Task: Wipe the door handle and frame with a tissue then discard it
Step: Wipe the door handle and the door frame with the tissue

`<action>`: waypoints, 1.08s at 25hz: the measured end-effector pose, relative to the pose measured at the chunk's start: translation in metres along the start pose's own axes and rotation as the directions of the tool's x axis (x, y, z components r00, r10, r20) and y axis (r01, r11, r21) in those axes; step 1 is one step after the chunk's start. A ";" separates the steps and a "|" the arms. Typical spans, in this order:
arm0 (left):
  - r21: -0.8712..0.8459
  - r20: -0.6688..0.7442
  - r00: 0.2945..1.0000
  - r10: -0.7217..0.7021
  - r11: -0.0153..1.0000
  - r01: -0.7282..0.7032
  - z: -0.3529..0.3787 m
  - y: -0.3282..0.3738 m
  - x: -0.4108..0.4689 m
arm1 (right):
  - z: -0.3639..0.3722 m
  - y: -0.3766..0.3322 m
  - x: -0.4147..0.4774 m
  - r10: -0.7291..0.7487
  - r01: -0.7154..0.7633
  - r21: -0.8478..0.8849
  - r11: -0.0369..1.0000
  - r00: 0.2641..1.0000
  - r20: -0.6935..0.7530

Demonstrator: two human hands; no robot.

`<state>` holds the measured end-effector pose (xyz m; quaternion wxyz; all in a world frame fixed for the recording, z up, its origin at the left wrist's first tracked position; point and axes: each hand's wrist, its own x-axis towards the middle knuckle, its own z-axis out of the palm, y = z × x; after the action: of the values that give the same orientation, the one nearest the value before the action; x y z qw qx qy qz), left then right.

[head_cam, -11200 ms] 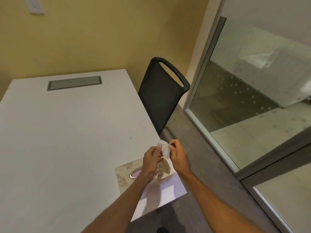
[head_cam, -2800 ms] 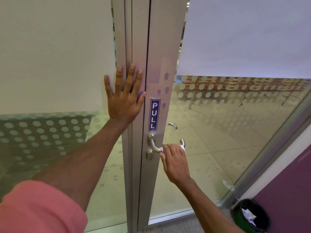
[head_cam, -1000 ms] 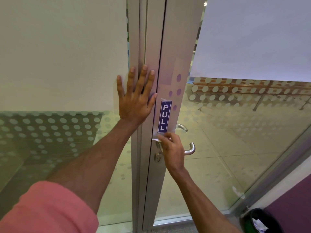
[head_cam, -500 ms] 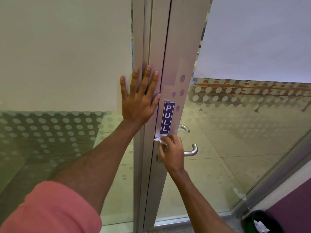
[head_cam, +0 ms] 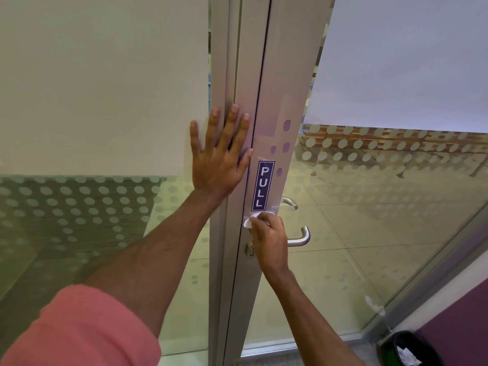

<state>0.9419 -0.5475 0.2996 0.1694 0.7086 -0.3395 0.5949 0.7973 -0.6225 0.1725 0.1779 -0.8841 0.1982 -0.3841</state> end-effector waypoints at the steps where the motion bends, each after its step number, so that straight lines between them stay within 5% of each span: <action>1: -0.005 -0.002 1.000 -0.001 1.000 0.001 0.000 0.000 0.000 | 0.001 -0.004 -0.001 0.000 0.000 -0.020 1.000 1.000 0.010; 5: -0.001 -0.022 1.000 -0.001 1.000 0.001 0.002 0.000 -0.001 | -0.007 -0.004 0.002 -0.123 0.142 -0.133 0.981 0.982 0.145; 11: -0.005 -0.035 0.999 0.006 1.000 -0.006 0.003 -0.001 -0.002 | -0.019 -0.001 0.001 -0.066 0.127 -0.213 0.969 0.959 0.274; 17: -0.022 -0.028 1.000 -0.002 1.000 0.001 0.004 -0.001 -0.001 | -0.031 0.010 -0.024 -0.168 0.214 -0.226 0.950 0.964 0.205; 22: -0.027 -0.035 0.999 -0.002 1.000 0.001 0.005 0.000 -0.003 | -0.006 0.003 -0.008 -0.075 0.138 -0.250 0.958 0.967 0.245; 27: -0.026 -0.035 0.999 0.002 1.000 -0.003 0.007 -0.002 -0.003 | -0.020 0.041 -0.031 -0.099 0.111 -0.046 0.993 0.974 0.202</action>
<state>0.9480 -0.5493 0.2957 0.1838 0.6952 -0.3451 0.6032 0.7546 -0.6455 0.1473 0.1509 -0.9321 0.1433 -0.2966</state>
